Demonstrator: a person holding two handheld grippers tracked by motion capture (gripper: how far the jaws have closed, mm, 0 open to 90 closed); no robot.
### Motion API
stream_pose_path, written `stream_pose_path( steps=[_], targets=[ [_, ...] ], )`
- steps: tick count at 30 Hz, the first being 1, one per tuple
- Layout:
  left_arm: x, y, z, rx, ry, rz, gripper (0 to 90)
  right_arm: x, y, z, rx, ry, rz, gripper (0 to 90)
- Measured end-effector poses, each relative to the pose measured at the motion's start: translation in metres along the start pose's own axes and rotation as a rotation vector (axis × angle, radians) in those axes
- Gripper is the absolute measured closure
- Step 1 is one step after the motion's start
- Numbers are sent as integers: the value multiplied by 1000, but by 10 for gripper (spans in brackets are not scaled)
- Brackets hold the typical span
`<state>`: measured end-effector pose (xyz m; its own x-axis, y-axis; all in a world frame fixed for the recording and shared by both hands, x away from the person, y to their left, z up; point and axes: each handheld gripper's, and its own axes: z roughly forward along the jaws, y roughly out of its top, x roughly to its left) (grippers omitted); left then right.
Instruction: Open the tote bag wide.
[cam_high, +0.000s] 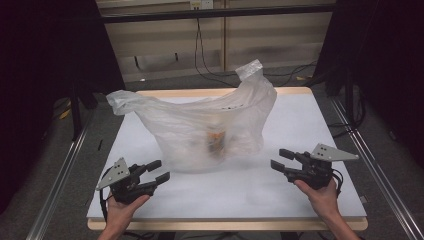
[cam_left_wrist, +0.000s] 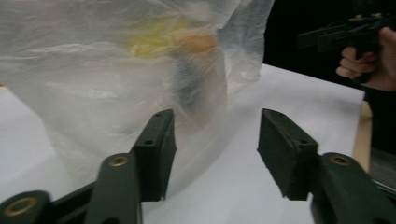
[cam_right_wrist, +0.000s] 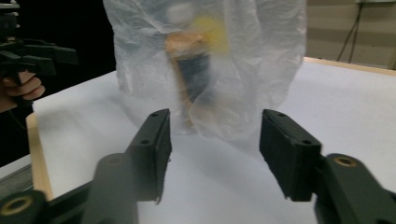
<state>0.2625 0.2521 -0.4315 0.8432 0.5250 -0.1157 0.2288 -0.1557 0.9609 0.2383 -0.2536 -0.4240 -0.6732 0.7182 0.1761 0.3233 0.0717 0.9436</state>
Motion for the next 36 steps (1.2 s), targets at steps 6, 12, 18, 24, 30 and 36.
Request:
stream_pose_path(
  steps=[6,12,18,24,30,36],
  targets=[
    [0,7,-2,15,-20,-30,583,3,9,11,4,46,-6,617],
    [-5,19,-9,1,-33,19,763,9,22,15,-3,78,-33,785],
    [-4,39,-4,-25,-85,31,837,11,44,20,-38,107,-40,900],
    [-5,61,0,-45,-93,65,848,15,66,29,-49,133,-54,900],
    [-7,83,7,-68,-102,108,879,22,85,32,-80,161,-68,900],
    [-1,109,19,-83,-103,123,900,29,115,41,-93,175,-107,900]
  ],
)
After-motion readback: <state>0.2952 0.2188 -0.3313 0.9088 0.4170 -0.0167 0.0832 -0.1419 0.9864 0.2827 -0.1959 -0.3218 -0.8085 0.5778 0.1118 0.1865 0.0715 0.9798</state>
